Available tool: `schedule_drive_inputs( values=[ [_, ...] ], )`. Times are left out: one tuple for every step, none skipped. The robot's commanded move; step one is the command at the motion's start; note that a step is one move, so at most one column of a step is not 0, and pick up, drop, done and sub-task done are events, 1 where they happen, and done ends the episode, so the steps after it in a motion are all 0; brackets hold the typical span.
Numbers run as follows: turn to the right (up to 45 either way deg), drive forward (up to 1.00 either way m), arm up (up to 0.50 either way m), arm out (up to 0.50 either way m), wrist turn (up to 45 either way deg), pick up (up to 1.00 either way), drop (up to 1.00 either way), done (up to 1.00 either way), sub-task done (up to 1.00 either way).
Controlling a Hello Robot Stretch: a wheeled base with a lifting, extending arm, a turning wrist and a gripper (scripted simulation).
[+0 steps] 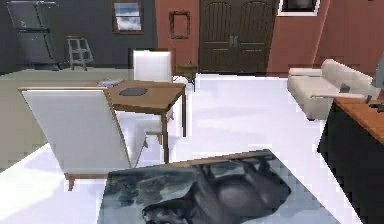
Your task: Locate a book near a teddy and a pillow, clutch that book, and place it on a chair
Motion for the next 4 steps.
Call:
schedule_drive_inputs(
  values=[
    [0.0,0.70,0.00,0.00,0.0,0.00,0.00,0.00,0.00],
    [-45.0,0.00,0.00,0.00,0.0,0.00,0.00,0.00,0.00],
    [-27.0,0.00,0.00,0.00,0.0,0.00,0.00,0.00,0.00],
    [0.0,1.00,0.00,0.00,0.0,0.00,0.00,0.00,0.00]
  ],
)
